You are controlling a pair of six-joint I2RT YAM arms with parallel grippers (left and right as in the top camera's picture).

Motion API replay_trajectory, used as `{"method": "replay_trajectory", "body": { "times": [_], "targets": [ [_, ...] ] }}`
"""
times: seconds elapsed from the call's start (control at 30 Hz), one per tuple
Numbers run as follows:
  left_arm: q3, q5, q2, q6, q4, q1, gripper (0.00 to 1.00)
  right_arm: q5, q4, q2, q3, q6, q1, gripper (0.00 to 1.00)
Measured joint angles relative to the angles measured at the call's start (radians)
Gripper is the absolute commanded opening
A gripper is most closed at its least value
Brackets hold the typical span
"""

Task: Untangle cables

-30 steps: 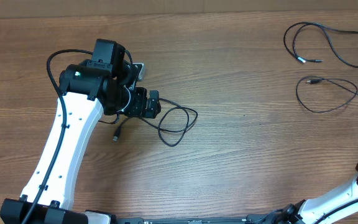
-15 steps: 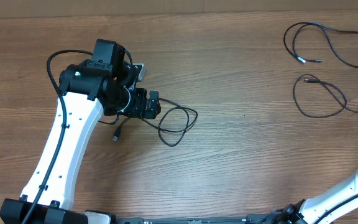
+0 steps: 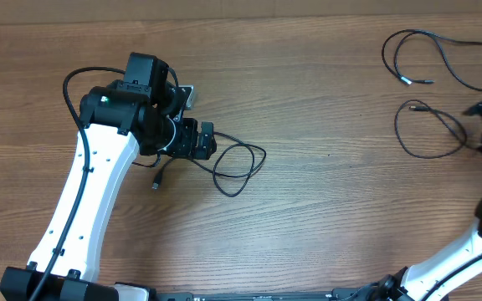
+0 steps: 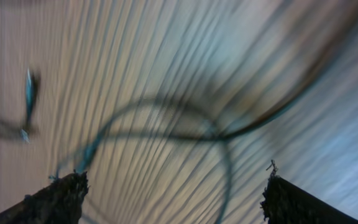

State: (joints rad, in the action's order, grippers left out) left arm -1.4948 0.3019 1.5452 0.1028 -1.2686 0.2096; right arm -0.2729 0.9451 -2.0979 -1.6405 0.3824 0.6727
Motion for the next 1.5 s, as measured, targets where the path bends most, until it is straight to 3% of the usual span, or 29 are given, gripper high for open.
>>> {"method": "replay_trajectory", "body": {
  "times": [0.5, 0.87, 1.07, 1.3, 1.5],
  "targets": [
    [0.0, 0.0, 0.0, 0.0, 0.0, 0.0, 1.0, 0.146, 0.016, 0.0, 0.096, -0.04, -0.341, 0.94],
    [0.0, 0.0, 0.0, 0.0, -0.004, 0.0, 0.99, 0.289, -0.051, 0.0, 0.165, -0.067, -0.385, 0.45],
    [0.0, 0.0, 0.0, 0.0, -0.003, 0.0, 1.0, 0.303, -0.066, 0.003, 0.176, -0.092, -0.385, 0.4],
    [0.0, 0.0, 0.0, 0.0, -0.003, 0.0, 1.0, 0.291, -0.093, 0.003, 0.178, -0.123, -0.385, 0.1],
    [0.0, 0.0, 0.0, 0.0, -0.003, 0.0, 1.0, 0.277, -0.13, 0.003, 0.183, -0.121, -0.385, 0.04]
  ]
}}
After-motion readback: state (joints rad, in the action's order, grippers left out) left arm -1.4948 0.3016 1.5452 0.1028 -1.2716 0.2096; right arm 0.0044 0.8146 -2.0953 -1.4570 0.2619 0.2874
